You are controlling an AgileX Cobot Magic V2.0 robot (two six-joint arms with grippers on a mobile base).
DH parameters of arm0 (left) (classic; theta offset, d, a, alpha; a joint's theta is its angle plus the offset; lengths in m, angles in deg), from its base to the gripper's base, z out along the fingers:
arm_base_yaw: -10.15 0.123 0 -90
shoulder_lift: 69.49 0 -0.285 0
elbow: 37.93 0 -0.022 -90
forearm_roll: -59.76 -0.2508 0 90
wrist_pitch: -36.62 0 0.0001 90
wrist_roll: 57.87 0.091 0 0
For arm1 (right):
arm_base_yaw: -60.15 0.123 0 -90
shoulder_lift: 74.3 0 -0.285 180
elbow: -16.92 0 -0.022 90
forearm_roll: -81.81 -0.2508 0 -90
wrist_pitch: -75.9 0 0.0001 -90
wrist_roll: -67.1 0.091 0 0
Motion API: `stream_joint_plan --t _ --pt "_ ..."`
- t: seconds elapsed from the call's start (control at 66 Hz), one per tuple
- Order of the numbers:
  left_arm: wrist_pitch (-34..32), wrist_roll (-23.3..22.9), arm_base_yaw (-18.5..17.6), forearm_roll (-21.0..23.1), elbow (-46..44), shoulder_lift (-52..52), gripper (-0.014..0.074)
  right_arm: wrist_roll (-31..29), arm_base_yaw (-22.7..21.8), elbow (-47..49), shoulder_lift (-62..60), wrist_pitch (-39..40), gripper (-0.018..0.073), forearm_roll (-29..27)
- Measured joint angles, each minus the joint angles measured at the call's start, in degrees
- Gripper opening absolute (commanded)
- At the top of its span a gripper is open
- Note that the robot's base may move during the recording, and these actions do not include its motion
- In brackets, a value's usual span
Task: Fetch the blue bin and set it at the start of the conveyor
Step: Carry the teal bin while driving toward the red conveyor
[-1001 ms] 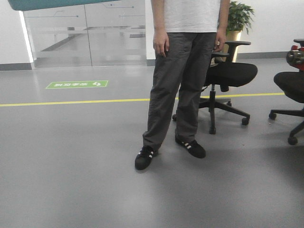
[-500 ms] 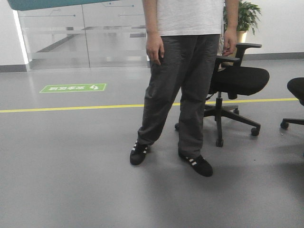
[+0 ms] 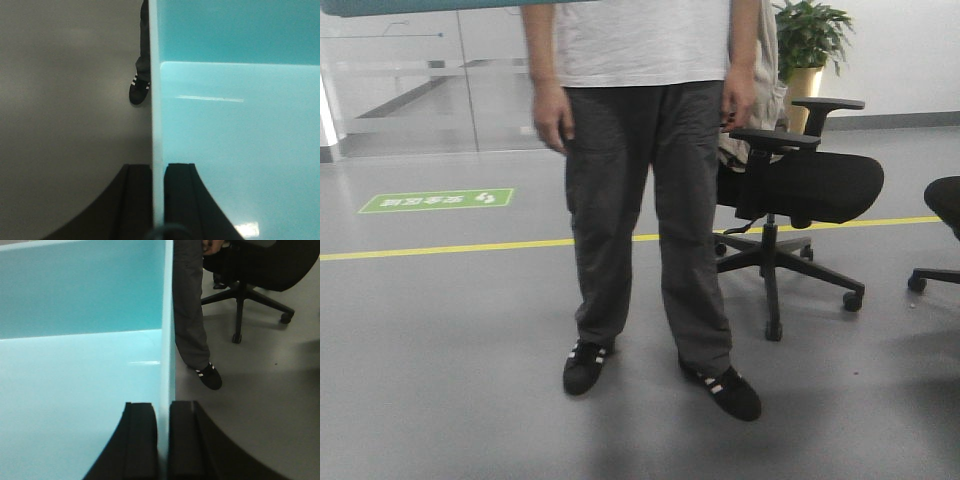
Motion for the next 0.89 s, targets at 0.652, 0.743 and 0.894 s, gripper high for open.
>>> stream_joint_plan --t 0.652,0.743,0.894 --pt "0.3 0.0 0.1 -0.8 0.0 0.0 -0.0111 0.0 0.0 0.0 0.0 0.0 -0.0162 -2.2" --pt "0.3 0.0 0.1 -0.8 0.0 0.0 -0.0111 0.0 0.0 0.0 0.0 0.0 -0.0162 -2.2" --pt "0.3 0.0 0.1 -0.8 0.0 0.0 -0.0111 0.0 0.0 0.0 0.0 0.1 -0.0162 -2.2"
